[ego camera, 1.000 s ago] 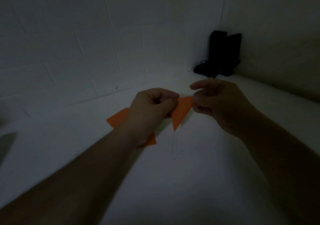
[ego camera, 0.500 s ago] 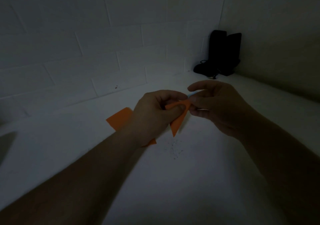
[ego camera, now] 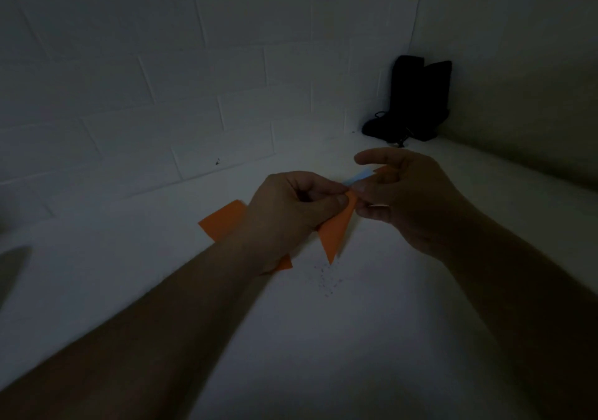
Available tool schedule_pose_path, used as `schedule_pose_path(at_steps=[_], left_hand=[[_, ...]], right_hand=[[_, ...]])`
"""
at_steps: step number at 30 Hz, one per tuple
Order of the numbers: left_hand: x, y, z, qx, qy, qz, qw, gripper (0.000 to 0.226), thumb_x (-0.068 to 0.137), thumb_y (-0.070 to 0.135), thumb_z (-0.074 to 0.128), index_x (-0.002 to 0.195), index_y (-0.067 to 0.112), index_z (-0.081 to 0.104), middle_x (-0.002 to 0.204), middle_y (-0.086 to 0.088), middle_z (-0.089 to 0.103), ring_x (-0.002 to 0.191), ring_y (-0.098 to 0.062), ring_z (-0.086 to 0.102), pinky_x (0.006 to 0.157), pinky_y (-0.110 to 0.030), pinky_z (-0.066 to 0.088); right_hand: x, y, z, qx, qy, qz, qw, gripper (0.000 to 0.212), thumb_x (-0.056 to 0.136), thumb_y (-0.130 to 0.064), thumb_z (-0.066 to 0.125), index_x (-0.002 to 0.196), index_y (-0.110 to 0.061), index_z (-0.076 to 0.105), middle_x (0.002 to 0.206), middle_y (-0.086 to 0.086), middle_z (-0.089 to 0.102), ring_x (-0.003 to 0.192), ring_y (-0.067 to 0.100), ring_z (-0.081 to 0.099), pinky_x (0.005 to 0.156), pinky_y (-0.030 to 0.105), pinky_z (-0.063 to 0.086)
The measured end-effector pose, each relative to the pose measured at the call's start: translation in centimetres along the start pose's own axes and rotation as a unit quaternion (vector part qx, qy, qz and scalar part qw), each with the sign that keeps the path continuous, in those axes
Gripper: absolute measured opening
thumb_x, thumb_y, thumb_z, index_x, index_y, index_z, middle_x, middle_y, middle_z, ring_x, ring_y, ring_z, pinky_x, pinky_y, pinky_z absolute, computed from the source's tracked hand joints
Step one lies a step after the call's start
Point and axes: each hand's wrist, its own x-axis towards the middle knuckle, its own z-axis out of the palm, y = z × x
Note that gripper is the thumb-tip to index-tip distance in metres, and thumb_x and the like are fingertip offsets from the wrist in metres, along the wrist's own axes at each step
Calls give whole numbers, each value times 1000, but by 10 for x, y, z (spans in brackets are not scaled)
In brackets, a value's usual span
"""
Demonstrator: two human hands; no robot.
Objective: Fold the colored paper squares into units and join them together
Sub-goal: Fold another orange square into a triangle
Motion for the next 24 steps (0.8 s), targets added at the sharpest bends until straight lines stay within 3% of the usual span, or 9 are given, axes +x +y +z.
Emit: schedule_pose_path(at_steps=[4,8,12,17,24], left_hand=[[0,1,-2,-11,22,-5,1000,11,87,16,81,98,15,81,88,-7,79,83,-23,76,91,-47,61],[1,3,-1,-21,28,-13,999,11,84,14,82,95,15,81,87,-12,78,77,-20,72,89,-44,61],[0,4,-2,-19,25,-13,999,11,82,14,84,93,16,81,82,-4,78,74,-14,72,81,-32,62],[1,5,-2,-53,37,-19,998,11,83,9,82,92,13,79,81,-4,78,73,-13,72,72,-24,58],[-1,9,-2,-104,35,-54,992,13,87,8,78,100,8,78,87,-8,79,78,-15,74,76,-25,61]], right_hand=[[-1,-3,3,53,-3,40,998,48,87,5,69,126,-21,60,83,8,71,82,23,73,67,30,61],[0,-3,2,55,-5,39,998,48,87,9,67,124,-20,60,69,-1,74,71,16,74,70,31,61],[2,-2,-1,61,1,22,998,48,85,12,65,123,-18,61,69,1,71,69,16,73,70,34,59],[1,-2,-2,65,-24,17,997,55,85,11,67,126,-24,57,93,10,76,90,22,75,78,35,60],[1,-1,2,61,-32,9,998,48,88,6,67,125,-22,56,77,3,76,77,16,75,72,31,61]])
